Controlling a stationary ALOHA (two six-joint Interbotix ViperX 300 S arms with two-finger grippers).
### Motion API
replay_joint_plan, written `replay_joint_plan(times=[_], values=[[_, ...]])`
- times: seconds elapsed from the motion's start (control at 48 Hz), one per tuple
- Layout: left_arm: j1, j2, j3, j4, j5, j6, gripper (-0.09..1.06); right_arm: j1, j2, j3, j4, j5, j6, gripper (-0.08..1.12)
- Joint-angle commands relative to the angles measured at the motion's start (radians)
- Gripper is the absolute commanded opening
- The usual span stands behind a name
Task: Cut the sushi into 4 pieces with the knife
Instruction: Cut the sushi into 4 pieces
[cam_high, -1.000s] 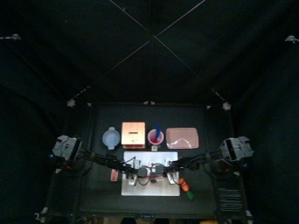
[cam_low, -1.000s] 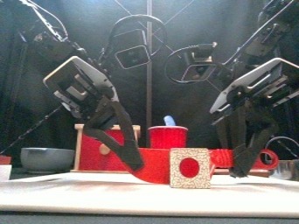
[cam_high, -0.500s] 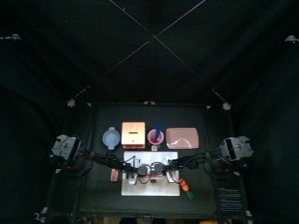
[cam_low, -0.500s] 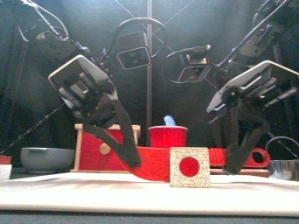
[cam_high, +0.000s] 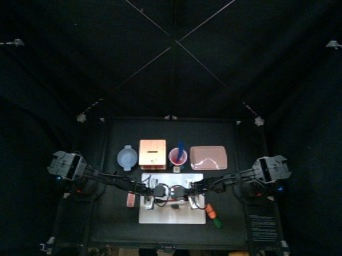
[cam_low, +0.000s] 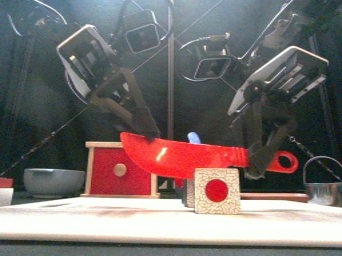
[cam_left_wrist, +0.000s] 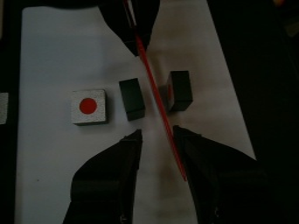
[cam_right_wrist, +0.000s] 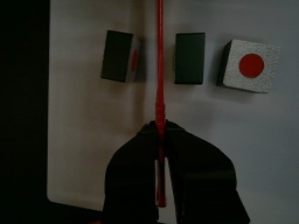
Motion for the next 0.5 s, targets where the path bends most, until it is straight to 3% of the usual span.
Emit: replay_joint_plan(times=[0.021, 0.208, 0.5], values=[[0.018, -0.084, 0.025, 0.005, -0.012, -0.002, 0.74, 0.000, -0.069, -0.014, 0.003, 0.014, -0.003, 0.12], [0.044, -0.166, 0.089, 0.005, -0.041, 0.002, 0.74, -0.021, -0.169, 0.032, 0.003, 0.048, -0.003, 0.12], [0.117, -0.250, 0.183, 0.009, -0.112, 0.002, 0.74, -0.123, -0.430, 0.195, 0.028, 0.103, 0.002, 0.13]])
